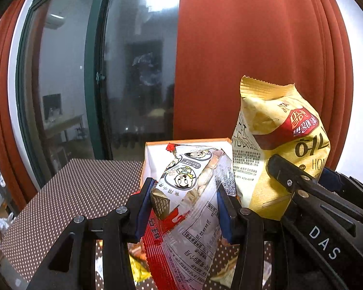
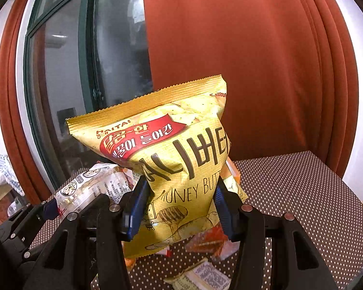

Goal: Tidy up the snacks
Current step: 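Carry both bags over the orange box and open both tools to drop them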

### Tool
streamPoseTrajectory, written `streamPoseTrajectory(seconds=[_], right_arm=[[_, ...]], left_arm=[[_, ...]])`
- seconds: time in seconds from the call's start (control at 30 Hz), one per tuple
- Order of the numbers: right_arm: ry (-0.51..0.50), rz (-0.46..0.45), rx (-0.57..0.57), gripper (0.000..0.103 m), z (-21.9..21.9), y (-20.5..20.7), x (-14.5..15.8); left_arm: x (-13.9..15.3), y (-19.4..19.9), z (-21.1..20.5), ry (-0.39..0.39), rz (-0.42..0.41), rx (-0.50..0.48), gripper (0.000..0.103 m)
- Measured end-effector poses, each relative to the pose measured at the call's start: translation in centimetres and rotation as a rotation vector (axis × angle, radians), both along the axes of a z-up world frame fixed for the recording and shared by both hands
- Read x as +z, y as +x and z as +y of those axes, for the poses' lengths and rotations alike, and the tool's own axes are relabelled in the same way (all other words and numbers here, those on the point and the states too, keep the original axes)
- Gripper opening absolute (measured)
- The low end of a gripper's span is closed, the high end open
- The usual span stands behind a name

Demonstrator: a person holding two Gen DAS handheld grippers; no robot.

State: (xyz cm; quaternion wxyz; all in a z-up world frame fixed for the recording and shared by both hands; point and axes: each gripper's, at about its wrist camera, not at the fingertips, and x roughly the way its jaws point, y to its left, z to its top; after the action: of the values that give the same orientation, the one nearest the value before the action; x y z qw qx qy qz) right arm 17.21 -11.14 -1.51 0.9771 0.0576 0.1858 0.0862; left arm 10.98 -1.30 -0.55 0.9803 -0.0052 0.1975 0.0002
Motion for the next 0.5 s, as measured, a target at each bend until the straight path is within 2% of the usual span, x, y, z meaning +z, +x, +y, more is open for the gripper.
streamPoseTrajectory(seconds=[0.27,0.5], right_arm=[[0.01,-0.034,-0.011,0.055,0.6,2.7,0.8],[0.028,-0.053,-0.017,0.055,0.9,6.7,0.7]], left_arm=[[1.1,4.5,0.5,-0.006,-0.022,0.0,0.048],[1.4,9.4,1.3,-0.027,-0.025,-0.001,0.048]])
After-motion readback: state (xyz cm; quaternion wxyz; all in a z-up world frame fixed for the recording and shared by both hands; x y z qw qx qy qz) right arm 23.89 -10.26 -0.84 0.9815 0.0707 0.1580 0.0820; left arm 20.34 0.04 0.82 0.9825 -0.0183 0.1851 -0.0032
